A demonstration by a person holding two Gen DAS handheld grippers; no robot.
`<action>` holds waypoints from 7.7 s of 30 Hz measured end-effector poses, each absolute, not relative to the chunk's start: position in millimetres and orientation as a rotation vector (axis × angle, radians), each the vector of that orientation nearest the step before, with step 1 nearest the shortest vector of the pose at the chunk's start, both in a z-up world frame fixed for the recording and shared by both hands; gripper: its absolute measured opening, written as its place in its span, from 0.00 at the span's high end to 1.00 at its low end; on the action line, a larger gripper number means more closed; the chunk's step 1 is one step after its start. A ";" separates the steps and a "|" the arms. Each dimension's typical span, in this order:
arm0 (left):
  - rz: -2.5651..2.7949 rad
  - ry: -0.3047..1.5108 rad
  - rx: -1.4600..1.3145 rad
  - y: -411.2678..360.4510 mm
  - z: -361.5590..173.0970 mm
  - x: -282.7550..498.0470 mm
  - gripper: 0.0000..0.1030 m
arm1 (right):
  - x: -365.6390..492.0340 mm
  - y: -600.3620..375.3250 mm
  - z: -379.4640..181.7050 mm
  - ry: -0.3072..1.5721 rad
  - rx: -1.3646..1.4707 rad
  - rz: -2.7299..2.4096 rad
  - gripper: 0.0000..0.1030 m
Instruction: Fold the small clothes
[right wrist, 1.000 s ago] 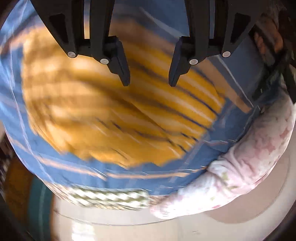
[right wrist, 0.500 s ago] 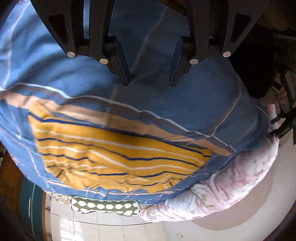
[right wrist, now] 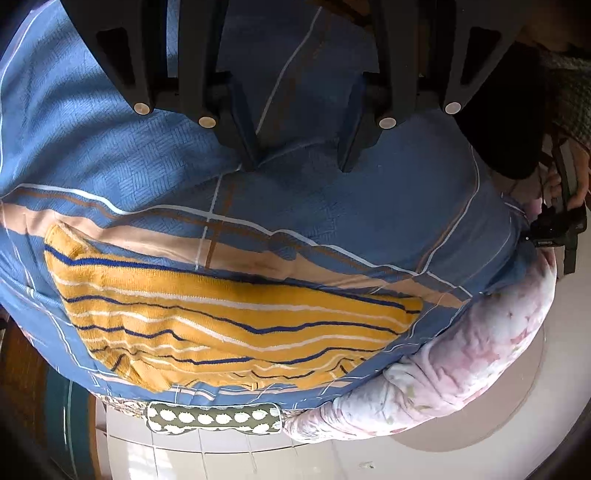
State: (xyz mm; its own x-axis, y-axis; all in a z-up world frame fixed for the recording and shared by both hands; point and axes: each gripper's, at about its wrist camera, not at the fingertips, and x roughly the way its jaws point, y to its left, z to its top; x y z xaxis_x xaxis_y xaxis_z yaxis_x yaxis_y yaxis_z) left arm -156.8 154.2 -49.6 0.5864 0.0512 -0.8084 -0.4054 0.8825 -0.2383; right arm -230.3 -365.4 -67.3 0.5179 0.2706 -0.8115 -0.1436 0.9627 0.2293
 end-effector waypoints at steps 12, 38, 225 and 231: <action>0.366 0.971 -0.434 178.8 -38.7 -205.7 0.99 | -240.7 -384.0 -60.6 0.979 0.185 0.210 0.53; -0.166 0.776 -0.094 -44.7 37.5 -184.5 0.41 | -402.4 -666.4 -77.9 1.104 0.497 -0.469 0.99; -0.342 0.891 0.108 -202.4 -103.1 -99.2 0.08 | -157.4 -478.2 -74.6 0.986 0.743 0.465 0.86; -0.338 0.890 0.112 -203.5 -102.4 -100.3 0.08 | -139.2 -515.4 -14.3 0.770 0.679 0.297 0.82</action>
